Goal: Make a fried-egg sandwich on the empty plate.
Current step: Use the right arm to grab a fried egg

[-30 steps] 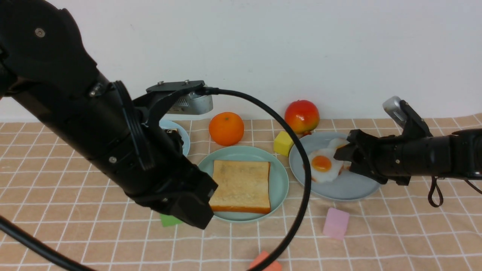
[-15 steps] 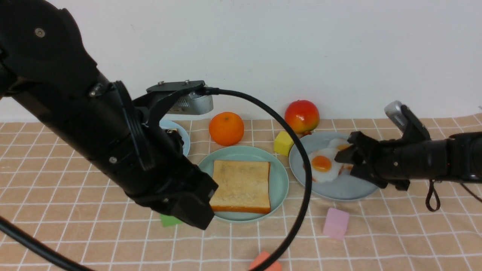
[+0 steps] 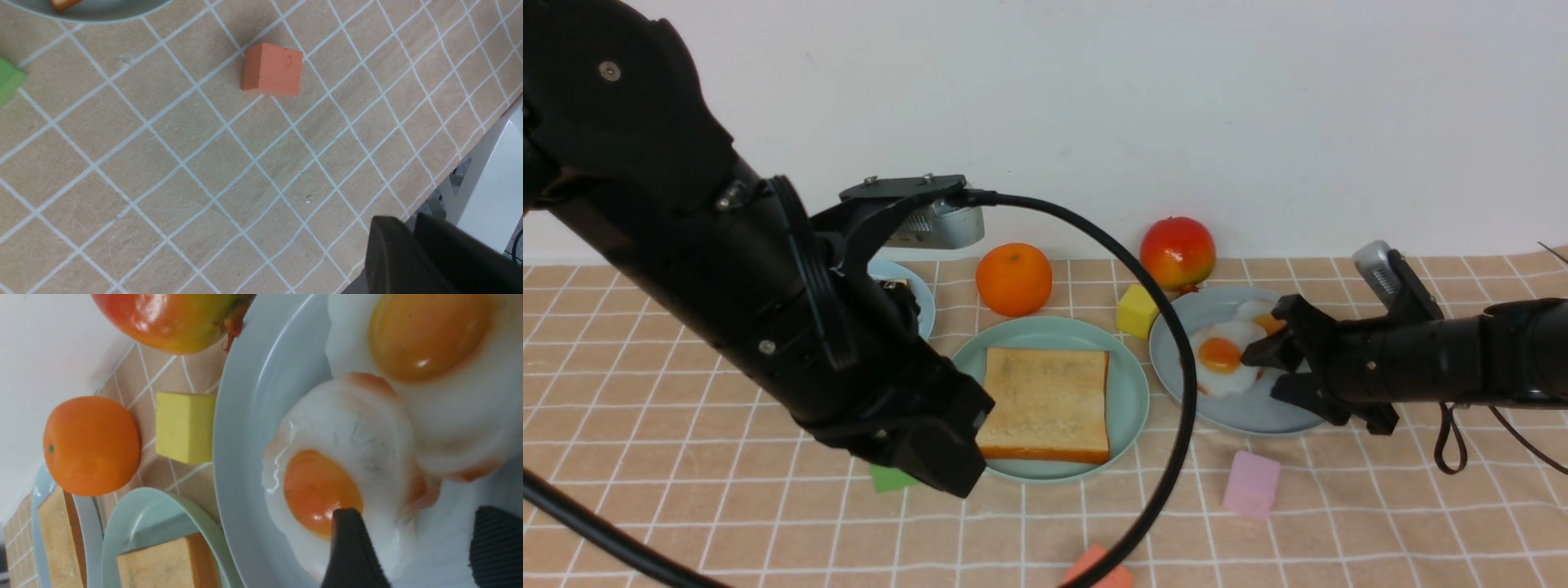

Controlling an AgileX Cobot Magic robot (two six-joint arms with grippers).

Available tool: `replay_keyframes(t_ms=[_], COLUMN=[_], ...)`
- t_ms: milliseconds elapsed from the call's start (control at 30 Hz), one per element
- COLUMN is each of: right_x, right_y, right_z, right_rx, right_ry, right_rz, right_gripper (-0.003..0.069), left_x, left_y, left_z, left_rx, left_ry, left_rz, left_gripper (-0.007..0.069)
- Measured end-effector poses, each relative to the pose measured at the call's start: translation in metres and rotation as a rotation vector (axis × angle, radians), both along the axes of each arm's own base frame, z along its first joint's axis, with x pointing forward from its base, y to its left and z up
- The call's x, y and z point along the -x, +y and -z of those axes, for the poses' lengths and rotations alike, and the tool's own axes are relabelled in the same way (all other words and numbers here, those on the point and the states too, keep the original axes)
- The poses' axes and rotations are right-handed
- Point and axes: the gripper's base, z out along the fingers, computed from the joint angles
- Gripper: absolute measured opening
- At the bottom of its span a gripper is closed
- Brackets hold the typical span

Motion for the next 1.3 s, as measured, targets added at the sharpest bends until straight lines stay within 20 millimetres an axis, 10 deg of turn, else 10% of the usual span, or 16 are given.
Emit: replay_keyframes(t_ms=[533, 767, 1300], right_x=[-0.017, -0.018, -0.015], right_y=[0.002, 0.002, 0.003], right_z=[0.005, 0.009, -0.019], right_rx=[-0.034, -0.042, -0.007], right_ry=[-0.002, 0.008, -0.088], right_rz=[0.018, 0.015, -0.031], right_gripper=[0.0384, 0.0076, 0.0074], left_x=[0.001, 0.001, 0.0], left_y=[0.0, 0.0, 0.002], left_z=[0.0, 0.0, 0.001], left_rx=[-0.004, -0.004, -0.031], left_ry=[0.008, 0.008, -0.01], left_rz=[0.005, 0.005, 0.007], left_gripper=[0.0107, 0.0113, 0.0128])
